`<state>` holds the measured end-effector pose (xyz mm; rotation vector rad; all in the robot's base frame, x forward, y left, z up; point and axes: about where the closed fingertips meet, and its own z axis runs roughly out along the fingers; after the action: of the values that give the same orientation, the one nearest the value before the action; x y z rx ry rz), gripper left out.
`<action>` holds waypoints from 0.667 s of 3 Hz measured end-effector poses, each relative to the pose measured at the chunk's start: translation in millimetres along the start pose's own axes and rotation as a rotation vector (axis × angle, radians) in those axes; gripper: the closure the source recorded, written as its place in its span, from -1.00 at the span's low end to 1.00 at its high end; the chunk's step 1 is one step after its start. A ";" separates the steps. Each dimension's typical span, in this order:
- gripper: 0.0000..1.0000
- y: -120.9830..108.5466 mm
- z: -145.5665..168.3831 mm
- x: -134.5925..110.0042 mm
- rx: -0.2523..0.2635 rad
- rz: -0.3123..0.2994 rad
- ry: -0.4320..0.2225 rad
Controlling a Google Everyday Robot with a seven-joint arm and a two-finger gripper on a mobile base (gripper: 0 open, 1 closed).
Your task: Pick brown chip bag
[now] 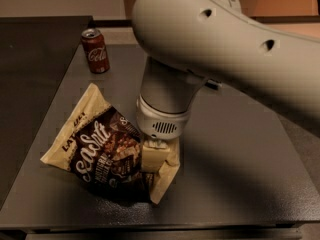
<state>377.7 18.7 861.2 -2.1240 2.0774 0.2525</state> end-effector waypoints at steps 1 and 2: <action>1.00 -12.1 -25.0 -0.3 0.031 -0.001 -0.026; 1.00 -22.7 -55.0 -4.0 0.067 -0.027 -0.053</action>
Offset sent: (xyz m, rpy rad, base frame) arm 0.0384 -0.0144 0.0930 0.0909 -0.1163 0.0299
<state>400.9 10.4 915.5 -2.0826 1.9981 0.2297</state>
